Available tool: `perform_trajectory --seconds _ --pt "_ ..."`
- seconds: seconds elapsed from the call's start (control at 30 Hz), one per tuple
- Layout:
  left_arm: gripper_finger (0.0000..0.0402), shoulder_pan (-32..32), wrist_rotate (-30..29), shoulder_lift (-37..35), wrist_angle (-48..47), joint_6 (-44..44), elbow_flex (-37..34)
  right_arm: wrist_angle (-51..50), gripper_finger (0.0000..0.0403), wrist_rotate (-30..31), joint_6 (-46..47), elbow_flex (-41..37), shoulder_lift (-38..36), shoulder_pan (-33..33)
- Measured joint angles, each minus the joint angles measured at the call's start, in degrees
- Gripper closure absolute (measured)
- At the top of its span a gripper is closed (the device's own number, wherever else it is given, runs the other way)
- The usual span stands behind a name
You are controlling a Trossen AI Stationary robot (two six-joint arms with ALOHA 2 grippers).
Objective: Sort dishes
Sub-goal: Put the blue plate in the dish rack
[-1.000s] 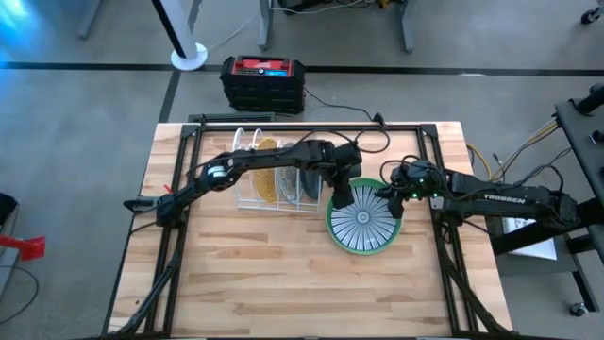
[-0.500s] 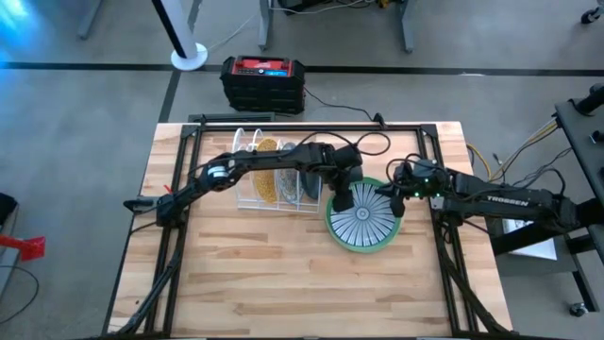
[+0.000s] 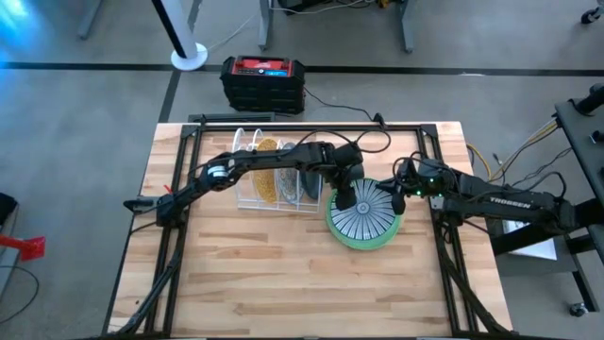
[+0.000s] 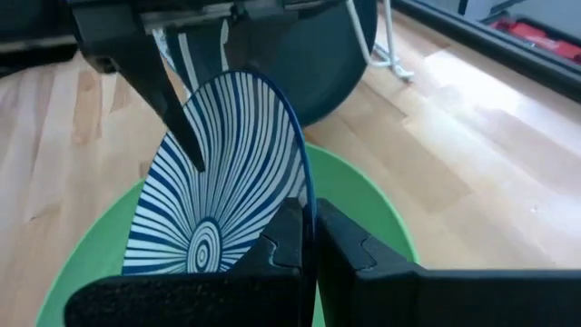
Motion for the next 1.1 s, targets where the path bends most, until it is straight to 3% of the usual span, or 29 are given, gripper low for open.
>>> perform_trajectory --seconds 0.07,0.2,0.27,0.6,1.1 --pt "0.0269 -0.1 -0.2 0.0 0.0 0.2 0.0 0.0 0.0402 0.1 0.0 0.0 -0.5 0.0" --pt "0.0363 0.0 0.7 0.0 -0.2 -2.0 0.0 -0.1 0.0402 -0.7 -0.1 0.0 -1.1 0.0" --pt "0.0381 0.1 1.4 -0.3 -0.4 -3.8 0.0 0.1 0.0402 -1.2 -0.5 0.0 -1.5 0.0" --pt "0.0381 -0.1 -0.4 -0.1 0.0 -3.3 1.4 -0.6 0.039 -0.4 3.3 0.0 -3.1 0.0" --pt "0.0396 -0.6 -6.3 -0.5 -2.7 -1.0 7.2 2.5 0.0266 0.3 10.6 0.6 -4.9 -0.1"
